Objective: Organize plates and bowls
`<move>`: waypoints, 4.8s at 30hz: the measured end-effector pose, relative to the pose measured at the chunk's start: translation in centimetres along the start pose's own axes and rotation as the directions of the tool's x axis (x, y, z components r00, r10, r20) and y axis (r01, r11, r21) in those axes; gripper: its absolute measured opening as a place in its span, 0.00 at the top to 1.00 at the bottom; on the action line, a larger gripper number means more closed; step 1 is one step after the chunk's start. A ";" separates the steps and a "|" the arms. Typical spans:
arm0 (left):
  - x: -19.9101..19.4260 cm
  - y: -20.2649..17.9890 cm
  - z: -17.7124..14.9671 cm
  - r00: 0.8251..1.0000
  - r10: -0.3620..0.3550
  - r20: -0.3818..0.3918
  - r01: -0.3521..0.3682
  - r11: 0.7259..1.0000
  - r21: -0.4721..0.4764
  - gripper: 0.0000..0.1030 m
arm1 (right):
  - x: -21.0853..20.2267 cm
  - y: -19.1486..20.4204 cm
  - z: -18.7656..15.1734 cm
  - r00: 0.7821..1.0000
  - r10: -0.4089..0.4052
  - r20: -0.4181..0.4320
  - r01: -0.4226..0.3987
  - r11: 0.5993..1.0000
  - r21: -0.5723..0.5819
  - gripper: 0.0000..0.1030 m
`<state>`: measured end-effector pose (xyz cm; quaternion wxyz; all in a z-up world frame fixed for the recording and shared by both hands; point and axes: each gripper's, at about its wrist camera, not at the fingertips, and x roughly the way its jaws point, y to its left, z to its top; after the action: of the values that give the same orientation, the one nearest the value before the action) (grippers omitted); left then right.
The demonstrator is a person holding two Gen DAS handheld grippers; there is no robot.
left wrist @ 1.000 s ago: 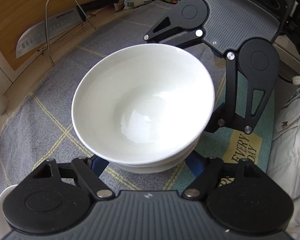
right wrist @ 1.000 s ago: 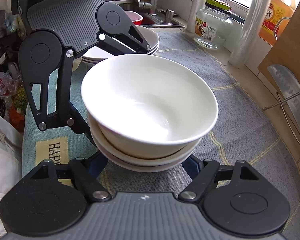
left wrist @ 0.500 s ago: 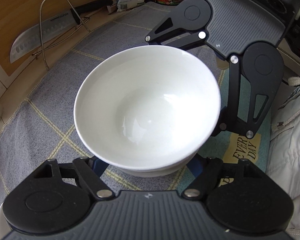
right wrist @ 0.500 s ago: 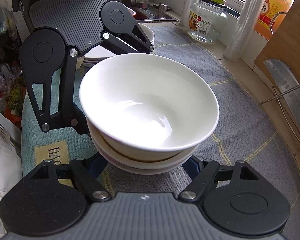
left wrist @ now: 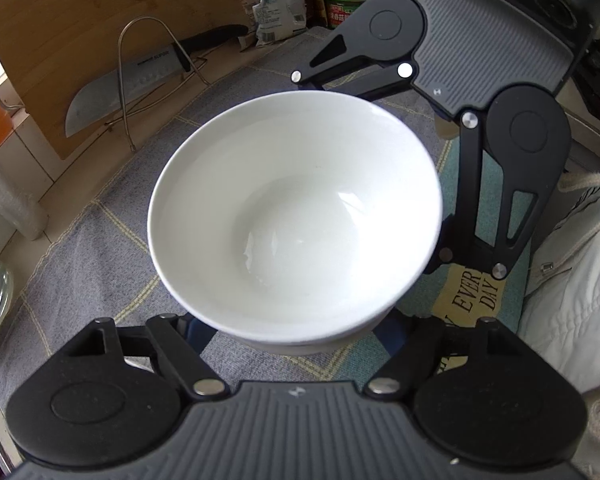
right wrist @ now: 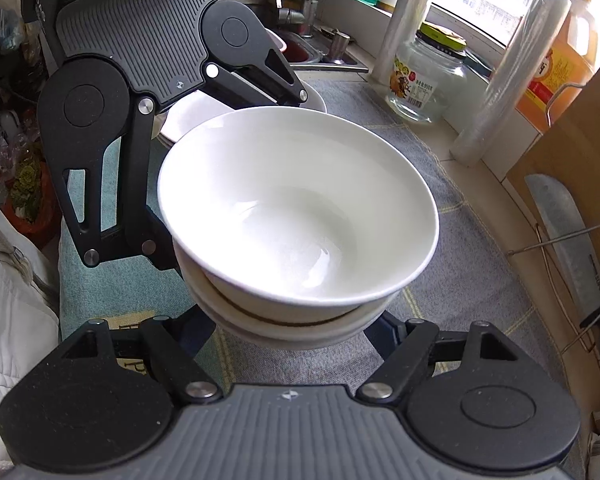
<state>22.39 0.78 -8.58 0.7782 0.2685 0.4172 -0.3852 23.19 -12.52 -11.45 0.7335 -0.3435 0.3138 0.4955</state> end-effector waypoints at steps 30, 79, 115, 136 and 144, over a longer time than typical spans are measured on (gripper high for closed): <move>-8.2 5.0 -8.3 0.980 0.197 -0.007 -0.196 0.975 -0.105 0.23 | 5.1 3.1 12.6 0.997 0.029 0.078 -0.013 0.981 -0.195 0.19; -6.1 10.5 -12.8 0.995 0.082 -0.049 -0.089 0.983 -0.160 0.23 | 11.7 2.6 15.9 0.994 0.105 -0.017 -0.106 0.989 -0.100 0.19; -8.4 9.3 -15.0 0.983 0.178 0.033 -0.165 0.957 -0.238 0.04 | 10.2 2.8 15.5 0.999 0.039 0.025 -0.040 0.998 0.047 0.00; -13.1 3.3 -16.0 0.803 0.595 0.021 -0.429 0.602 -0.673 0.01 | 5.0 4.5 11.7 0.962 -0.269 -0.036 0.241 0.786 0.570 0.00; -14.3 -1.5 -14.3 0.805 0.585 -0.100 -0.438 0.471 -0.765 0.01 | 2.3 8.3 9.4 0.930 -0.355 -0.096 0.330 0.688 0.646 0.00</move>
<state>9.73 15.84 -3.74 0.9283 -0.0047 0.3677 0.0554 17.18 -1.43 -9.57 0.8914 -0.1097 0.3834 0.2155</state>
